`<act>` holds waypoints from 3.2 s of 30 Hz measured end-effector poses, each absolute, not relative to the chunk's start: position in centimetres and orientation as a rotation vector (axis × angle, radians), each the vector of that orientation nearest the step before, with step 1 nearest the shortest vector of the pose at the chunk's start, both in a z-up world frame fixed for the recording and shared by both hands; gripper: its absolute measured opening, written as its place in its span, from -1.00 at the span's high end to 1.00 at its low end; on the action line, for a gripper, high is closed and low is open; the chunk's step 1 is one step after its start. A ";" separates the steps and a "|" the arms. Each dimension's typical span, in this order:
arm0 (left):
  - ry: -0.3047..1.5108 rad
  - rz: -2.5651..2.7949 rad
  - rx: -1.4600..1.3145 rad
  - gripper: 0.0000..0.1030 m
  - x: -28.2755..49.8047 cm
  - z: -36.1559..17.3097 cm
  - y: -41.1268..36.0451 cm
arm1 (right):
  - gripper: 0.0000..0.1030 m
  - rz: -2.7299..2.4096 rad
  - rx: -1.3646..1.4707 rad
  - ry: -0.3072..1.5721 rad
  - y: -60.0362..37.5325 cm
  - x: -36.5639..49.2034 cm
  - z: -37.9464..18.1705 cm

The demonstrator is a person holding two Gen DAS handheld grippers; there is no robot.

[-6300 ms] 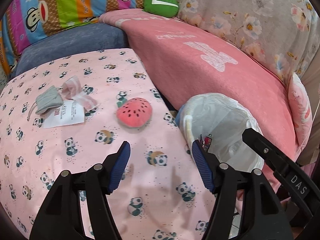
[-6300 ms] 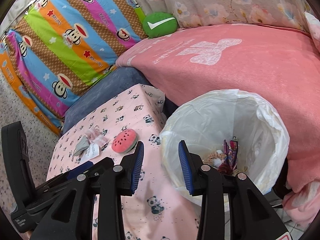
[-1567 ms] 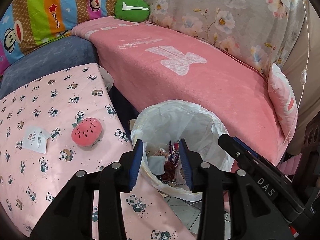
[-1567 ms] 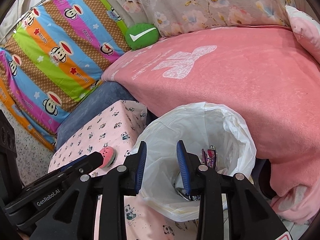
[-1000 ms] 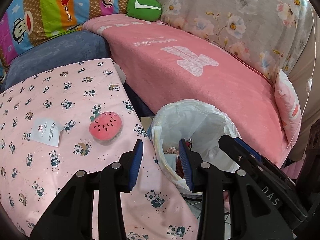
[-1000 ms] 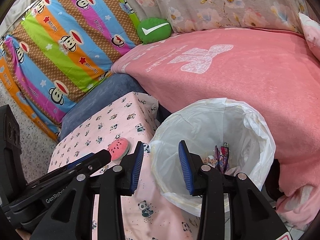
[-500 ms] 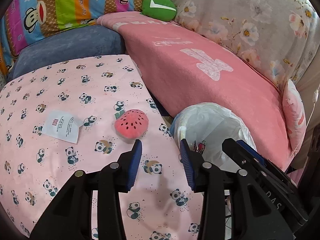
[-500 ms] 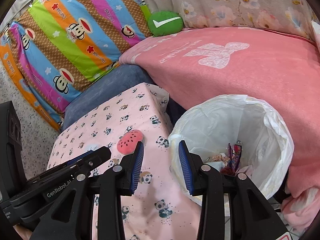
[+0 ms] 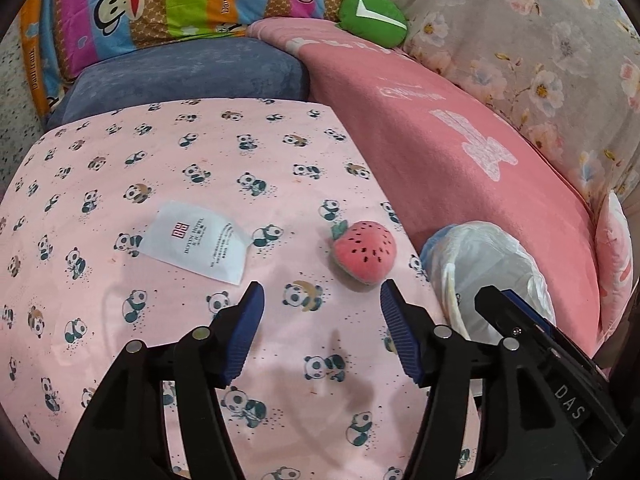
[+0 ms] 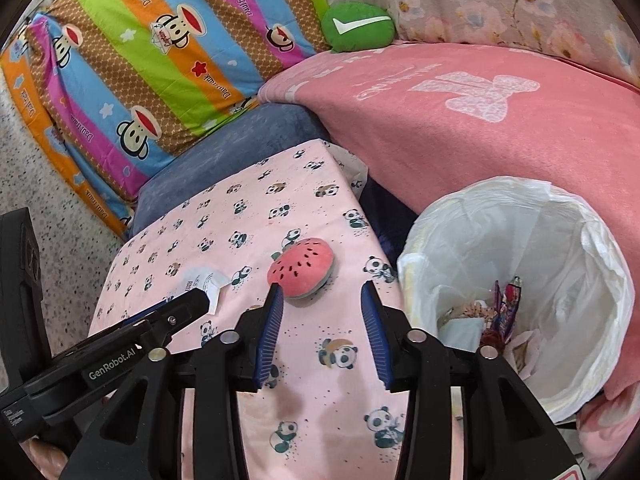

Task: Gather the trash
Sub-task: 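Move both open tools back toward the watermelon plush and white card, then grasp the white hotel card with the left tool while the right tool grasps the watermelon plush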

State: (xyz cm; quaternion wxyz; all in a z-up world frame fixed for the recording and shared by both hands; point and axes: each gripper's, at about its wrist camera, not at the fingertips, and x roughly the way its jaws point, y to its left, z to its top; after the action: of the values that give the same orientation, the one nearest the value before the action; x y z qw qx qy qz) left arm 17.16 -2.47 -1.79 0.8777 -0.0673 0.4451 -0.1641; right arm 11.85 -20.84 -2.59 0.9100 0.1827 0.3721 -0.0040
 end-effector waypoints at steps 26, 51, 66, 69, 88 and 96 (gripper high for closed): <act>1.052 -0.115 -0.307 -0.72 27.3 -9.3 5.6 | -0.11 -0.007 0.353 0.854 -17.0 22.6 -8.5; 0.978 -0.241 -0.102 0.48 24.6 -8.9 0.3 | 0.13 0.029 0.272 0.856 -15.3 21.2 -9.3; 0.997 -0.285 -0.169 0.77 19.5 -7.3 2.6 | 0.14 0.065 0.281 0.820 -14.9 17.4 -6.6; 1.014 -0.280 -0.188 0.71 18.5 -7.6 3.7 | 0.14 0.082 0.278 0.817 -14.5 16.9 -6.4; 1.060 -0.130 -0.250 0.09 20.6 -9.3 5.3 | 0.14 0.100 0.290 0.821 -13.3 16.2 -6.5; 1.048 -0.214 -0.240 0.41 19.3 -8.0 3.5 | 0.14 0.092 0.323 0.804 -14.6 14.7 -6.0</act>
State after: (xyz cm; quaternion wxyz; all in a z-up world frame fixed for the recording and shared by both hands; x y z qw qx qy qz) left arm 19.32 3.45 -8.04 0.8535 -0.1142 0.4980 -0.1019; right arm 14.68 -14.62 -6.04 0.9066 0.1565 0.3894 0.0445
